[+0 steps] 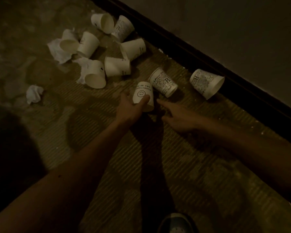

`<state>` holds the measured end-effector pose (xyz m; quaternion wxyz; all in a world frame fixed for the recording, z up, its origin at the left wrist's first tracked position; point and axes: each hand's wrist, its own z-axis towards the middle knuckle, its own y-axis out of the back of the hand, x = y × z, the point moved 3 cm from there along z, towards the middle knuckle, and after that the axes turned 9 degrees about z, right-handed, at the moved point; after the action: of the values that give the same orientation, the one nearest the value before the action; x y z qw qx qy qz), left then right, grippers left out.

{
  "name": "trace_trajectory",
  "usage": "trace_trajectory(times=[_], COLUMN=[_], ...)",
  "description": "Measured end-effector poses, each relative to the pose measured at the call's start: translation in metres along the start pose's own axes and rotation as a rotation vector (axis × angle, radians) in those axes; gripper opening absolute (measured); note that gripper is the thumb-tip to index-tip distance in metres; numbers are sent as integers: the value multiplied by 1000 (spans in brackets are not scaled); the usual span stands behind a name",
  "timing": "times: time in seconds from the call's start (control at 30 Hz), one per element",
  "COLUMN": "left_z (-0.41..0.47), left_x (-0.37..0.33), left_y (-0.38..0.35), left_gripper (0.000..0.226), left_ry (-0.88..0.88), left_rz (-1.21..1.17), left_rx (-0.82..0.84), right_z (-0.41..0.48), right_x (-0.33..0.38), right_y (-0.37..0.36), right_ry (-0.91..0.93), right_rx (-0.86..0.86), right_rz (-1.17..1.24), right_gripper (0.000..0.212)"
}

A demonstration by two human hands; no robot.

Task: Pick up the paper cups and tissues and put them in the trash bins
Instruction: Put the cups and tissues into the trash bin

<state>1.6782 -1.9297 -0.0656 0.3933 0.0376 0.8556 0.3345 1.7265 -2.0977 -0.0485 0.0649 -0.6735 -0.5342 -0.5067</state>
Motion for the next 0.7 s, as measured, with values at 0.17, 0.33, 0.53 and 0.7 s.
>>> trace_trajectory(times=[0.17,0.33,0.53,0.7], left_z=[0,-11,-32,-50], left_x=[-3,-1,7,15], left_y=[-18,-24,-32,-49], left_gripper=[73,45,63,34], left_ry=[-48,-94,40,17], left_rz=[-127,-264,-492,-373], left_rx=[-38,-66,148,215], right_z=[6,1,-11,-27], right_x=[-6,-17,-30,-30], right_y=[-11,-17,-17,-25], right_ry=[53,148,236,175], right_rx=[56,-36,-130,-118], right_rz=[123,98,49,202], right_gripper=[67,70,81,94])
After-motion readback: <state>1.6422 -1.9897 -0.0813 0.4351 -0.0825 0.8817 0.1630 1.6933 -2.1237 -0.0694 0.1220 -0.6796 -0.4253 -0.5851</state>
